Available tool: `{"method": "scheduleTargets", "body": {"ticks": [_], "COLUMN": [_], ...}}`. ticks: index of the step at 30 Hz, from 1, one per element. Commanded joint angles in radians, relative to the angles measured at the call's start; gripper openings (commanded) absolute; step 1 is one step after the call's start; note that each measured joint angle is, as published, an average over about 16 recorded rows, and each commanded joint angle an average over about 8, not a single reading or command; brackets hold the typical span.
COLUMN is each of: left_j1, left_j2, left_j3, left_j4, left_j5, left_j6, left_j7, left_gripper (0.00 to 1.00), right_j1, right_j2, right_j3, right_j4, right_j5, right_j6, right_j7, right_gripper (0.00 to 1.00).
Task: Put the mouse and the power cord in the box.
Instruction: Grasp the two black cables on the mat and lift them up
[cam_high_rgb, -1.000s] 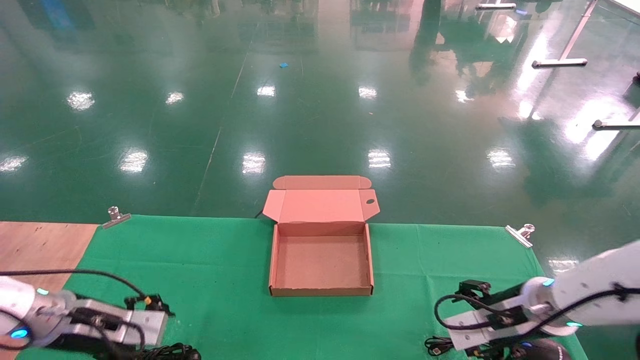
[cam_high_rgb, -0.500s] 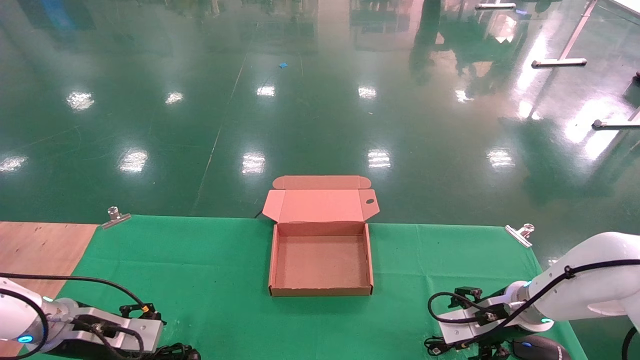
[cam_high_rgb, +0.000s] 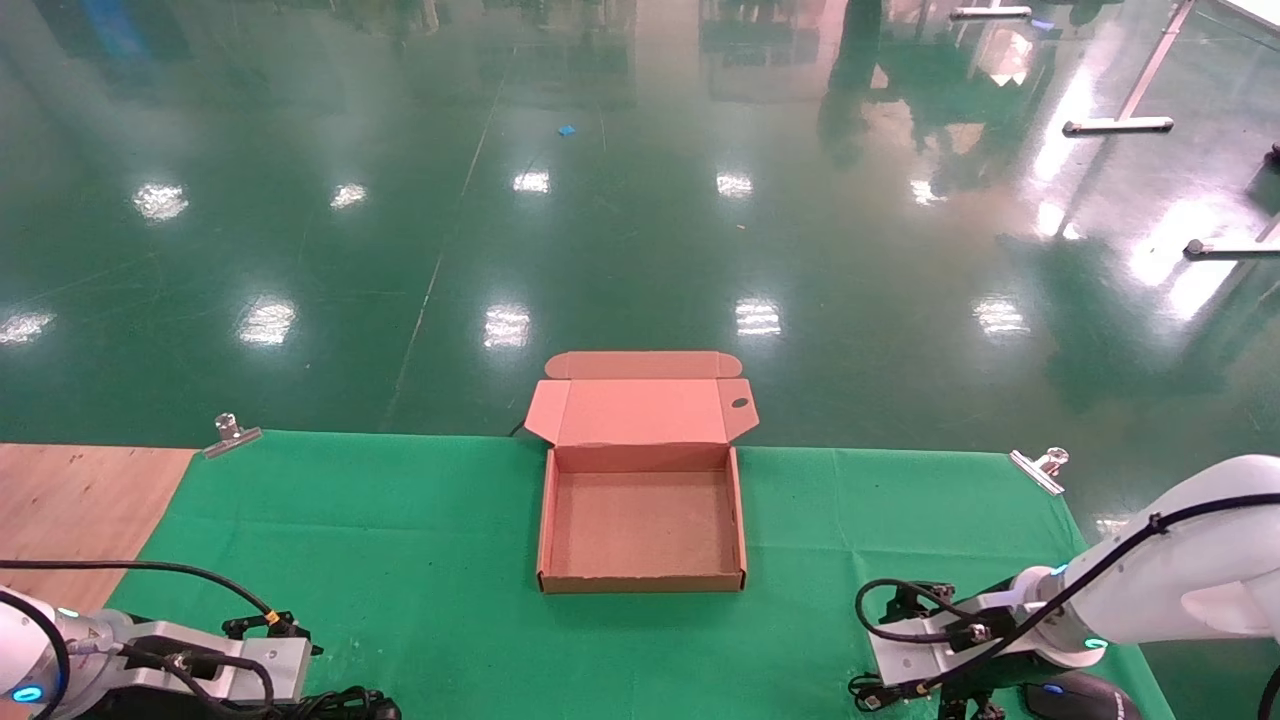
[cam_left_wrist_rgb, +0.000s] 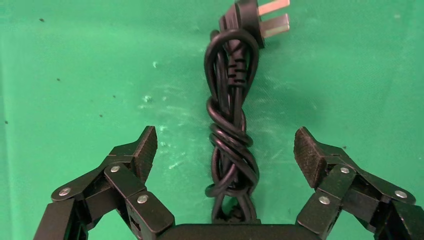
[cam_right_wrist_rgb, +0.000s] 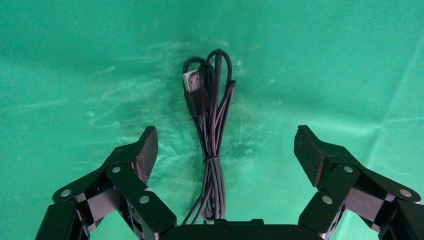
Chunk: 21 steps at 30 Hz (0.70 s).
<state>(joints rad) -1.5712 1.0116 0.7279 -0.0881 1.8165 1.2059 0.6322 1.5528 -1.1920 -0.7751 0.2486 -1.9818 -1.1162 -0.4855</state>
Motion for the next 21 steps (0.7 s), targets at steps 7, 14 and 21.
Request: {"method": "scheduleTargets", "body": {"ticks": [7,14,21], "left_j1": [-0.014,-0.018,-0.021], "left_j2": [0.004,0.005,0.008], "left_j3": [-0.007,-0.009,-0.012], "left_j4": [0.035,0.056,0.067], "left_j5": [-0.010,-0.014,-0.017], "left_j6": [0.005,0.008,0.011], "left_j7": [0.025,0.037,0.047], "left_gripper": [0.00,0.00,0.00], "right_j1": [0.025,0.036,0.038], "right_j2": [-0.014,-0.022,-0.029], "right_j3": [0.014,0.025,0.031], "right_j4": [-0.073,-0.120,-0.160], "right_j5": [0.024,0.042,0.051], "right_j6": [-0.003,-0.004,0.002], "right_j7": [-0.055,-0.086,-0.108], "right_gripper": [0.00,0.00,0.00]}}
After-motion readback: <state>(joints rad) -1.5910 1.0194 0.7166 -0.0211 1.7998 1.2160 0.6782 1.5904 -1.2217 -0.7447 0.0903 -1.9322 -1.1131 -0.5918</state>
